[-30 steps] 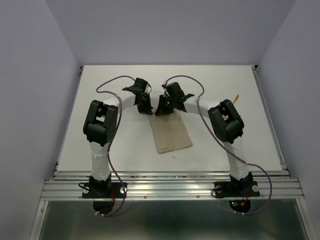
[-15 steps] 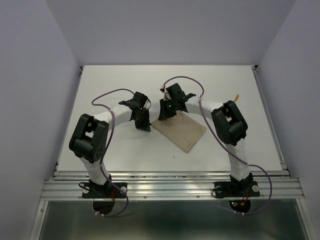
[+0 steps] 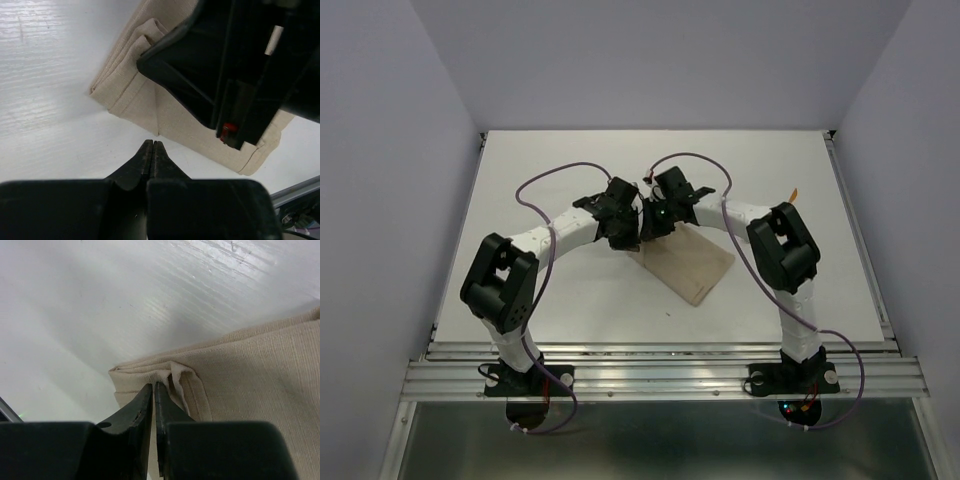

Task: Fold the napkin into a case and place the utensils inside
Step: Fold the lower triangle-folded napkin at the center of the board, then pick up the 2/3-rectangle-folded napkin at the center of the board.

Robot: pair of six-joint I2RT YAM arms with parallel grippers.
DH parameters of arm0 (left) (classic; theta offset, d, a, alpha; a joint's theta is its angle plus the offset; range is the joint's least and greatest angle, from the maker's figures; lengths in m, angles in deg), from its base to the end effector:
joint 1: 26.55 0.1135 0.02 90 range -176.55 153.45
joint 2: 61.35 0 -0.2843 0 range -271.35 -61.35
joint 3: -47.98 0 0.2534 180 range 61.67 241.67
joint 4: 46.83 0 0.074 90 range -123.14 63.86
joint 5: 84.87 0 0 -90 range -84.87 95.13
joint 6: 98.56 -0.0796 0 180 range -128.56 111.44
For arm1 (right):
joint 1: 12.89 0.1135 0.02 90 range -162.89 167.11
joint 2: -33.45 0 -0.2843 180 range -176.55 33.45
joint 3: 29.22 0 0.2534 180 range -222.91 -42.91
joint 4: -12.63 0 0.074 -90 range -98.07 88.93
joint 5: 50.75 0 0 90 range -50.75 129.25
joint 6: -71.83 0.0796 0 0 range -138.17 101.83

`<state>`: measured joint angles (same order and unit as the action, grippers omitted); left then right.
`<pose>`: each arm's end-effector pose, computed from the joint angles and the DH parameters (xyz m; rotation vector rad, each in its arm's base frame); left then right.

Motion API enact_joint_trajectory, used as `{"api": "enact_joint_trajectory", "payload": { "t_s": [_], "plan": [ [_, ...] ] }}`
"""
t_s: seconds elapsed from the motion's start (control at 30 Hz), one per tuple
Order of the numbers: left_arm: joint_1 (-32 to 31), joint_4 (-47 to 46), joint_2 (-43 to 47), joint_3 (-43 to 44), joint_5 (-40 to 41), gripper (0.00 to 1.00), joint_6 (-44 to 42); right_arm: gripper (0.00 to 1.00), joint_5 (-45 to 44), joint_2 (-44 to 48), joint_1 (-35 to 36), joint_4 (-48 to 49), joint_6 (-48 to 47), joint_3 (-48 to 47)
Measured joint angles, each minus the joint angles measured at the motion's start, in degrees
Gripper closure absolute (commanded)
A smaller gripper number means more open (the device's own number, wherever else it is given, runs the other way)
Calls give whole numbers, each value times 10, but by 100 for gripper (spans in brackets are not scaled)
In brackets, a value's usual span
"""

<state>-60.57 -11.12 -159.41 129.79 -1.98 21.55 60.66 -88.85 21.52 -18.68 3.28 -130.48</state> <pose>0.3239 -0.2305 0.2036 0.1430 2.5730 -0.6071 0.3952 0.3059 0.1456 -0.4604 2.5673 0.8504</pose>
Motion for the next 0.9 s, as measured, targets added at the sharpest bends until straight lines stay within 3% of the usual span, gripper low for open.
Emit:
{"api": "enact_joint_trajectory", "payload": {
  "t_s": [0.43, 0.57, 0.73, 0.9],
  "plan": [
    [4, 2, -1, 4, 26, 100, 17, 76, -98, 123, -8, 4, 26, -2],
    [5, 1, -10, 10, 26, 100, 16, 66, -112, 118, -35, 1, 26, -4],
    [8, -6, -50, 34, 22, 100, 12, 47, -135, 75, -62, -26, 0, -42],
    [8, -7, -88, 70, 15, 100, 5, 40, -155, 21, -65, -56, -42, -83]
  ]
}}
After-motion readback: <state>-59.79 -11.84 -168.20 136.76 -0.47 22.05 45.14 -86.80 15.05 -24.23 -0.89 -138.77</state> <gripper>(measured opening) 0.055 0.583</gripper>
